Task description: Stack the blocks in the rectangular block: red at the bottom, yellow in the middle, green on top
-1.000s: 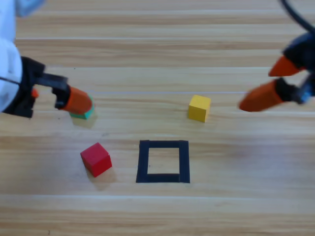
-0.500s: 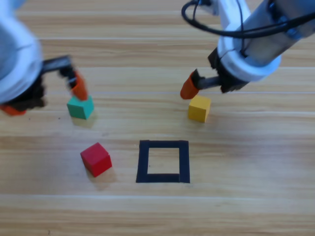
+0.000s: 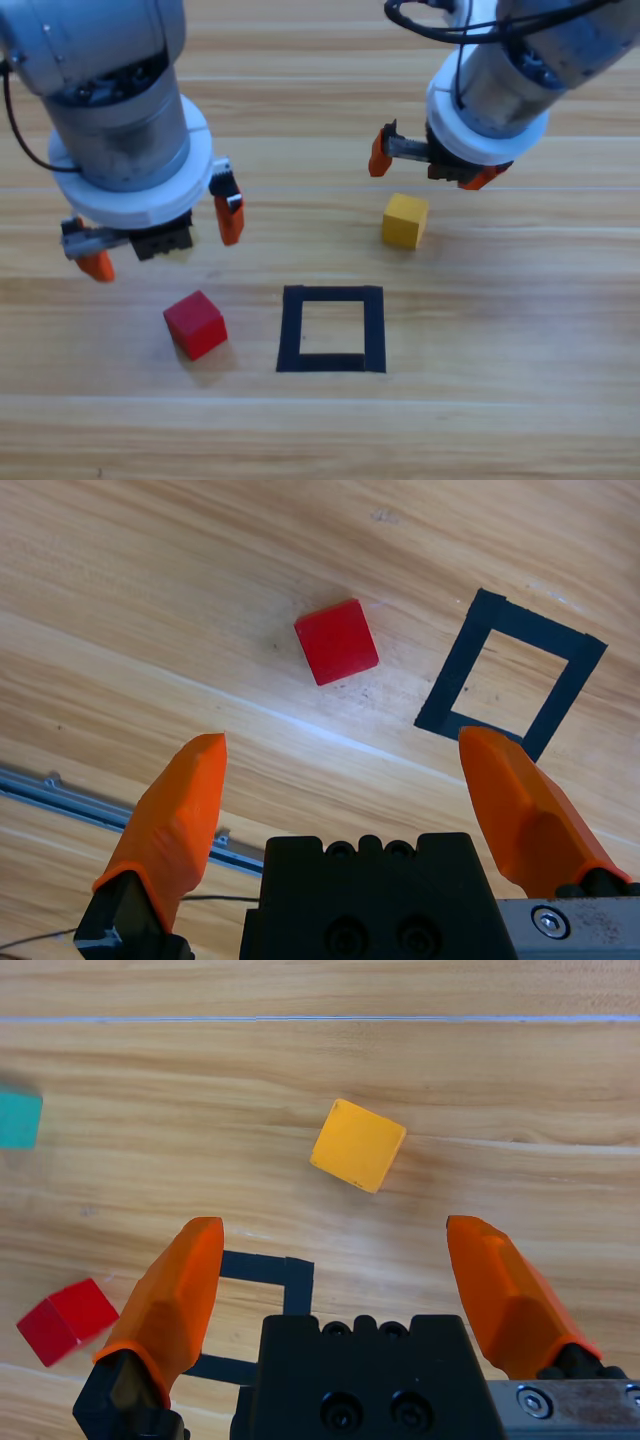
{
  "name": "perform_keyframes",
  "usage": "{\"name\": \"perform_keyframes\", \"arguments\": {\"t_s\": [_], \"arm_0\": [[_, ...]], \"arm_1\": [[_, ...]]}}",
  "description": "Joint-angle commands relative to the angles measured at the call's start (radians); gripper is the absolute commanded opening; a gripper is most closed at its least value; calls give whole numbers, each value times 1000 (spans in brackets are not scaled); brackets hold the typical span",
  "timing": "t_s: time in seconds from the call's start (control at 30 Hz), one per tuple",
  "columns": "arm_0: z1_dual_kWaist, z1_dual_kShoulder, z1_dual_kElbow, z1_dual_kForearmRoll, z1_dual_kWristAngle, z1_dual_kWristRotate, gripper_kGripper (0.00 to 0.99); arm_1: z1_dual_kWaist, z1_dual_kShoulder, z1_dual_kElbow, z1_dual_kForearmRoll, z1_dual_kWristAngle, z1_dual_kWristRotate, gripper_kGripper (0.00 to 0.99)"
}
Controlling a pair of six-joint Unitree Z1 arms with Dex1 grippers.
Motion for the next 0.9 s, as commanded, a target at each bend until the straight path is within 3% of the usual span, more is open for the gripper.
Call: {"name": "perform_keyframes", "arguments": {"t_s": [0.03,0.3,0.5,0.9], "arm_0": [[54,107,-8,5,-51,-64,988],[94,139,20,-56,-117,-172,988],[132,136,124,-182,-168,-173,986],[159,136,256,-325,-160,-224,976]], "arm_1": [[16,158,-138,129,-34,95,985],[16,247,-238,195,-56,198,980],[16,273,-251,196,-65,238,954],[11,322,-279,198,-65,276,922]]}}
